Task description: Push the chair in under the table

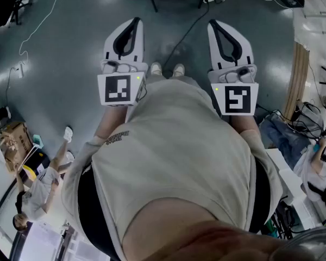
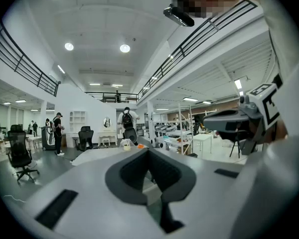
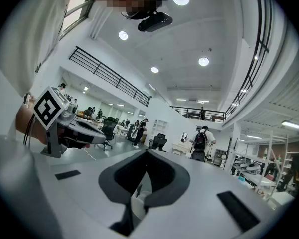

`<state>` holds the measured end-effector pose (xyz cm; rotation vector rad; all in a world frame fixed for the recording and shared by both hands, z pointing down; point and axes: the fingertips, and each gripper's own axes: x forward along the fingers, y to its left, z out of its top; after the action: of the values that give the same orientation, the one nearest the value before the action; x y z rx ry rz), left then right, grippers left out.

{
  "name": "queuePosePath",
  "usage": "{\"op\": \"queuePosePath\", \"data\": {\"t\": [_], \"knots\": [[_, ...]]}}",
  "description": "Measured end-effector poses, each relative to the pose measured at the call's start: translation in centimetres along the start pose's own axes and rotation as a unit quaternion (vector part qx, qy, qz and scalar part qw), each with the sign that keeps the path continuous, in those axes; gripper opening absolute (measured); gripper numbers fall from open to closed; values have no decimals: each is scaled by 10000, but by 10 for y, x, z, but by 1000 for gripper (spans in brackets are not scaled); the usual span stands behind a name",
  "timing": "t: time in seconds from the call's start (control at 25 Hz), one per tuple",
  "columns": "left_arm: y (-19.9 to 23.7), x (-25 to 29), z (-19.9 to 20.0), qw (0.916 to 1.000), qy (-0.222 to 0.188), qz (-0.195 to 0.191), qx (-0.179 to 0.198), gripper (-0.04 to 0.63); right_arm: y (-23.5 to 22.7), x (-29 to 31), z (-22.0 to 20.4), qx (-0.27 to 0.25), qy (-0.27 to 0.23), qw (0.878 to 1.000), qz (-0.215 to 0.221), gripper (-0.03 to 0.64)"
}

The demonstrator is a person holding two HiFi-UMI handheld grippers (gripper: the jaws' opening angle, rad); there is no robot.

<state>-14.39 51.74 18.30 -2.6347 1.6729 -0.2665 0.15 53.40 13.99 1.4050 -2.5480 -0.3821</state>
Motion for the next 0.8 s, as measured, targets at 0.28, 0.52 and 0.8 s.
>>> {"op": "queuePosePath", "data": {"t": [0.28, 0.52, 0.8], "knots": [[-2, 0, -1, 10000, -36, 3, -89, 9, 1, -1, 1, 150, -85, 9998, 59, 11], [-11, 3, -6, 10000, -6, -57, -75, 9, -6, -10, -14, 388, 21, 9992, -57, 11], [-29, 14, -13, 9997, 135, -186, -105, 9, -24, -22, -28, 634, -5, 9979, -142, 11]]}}
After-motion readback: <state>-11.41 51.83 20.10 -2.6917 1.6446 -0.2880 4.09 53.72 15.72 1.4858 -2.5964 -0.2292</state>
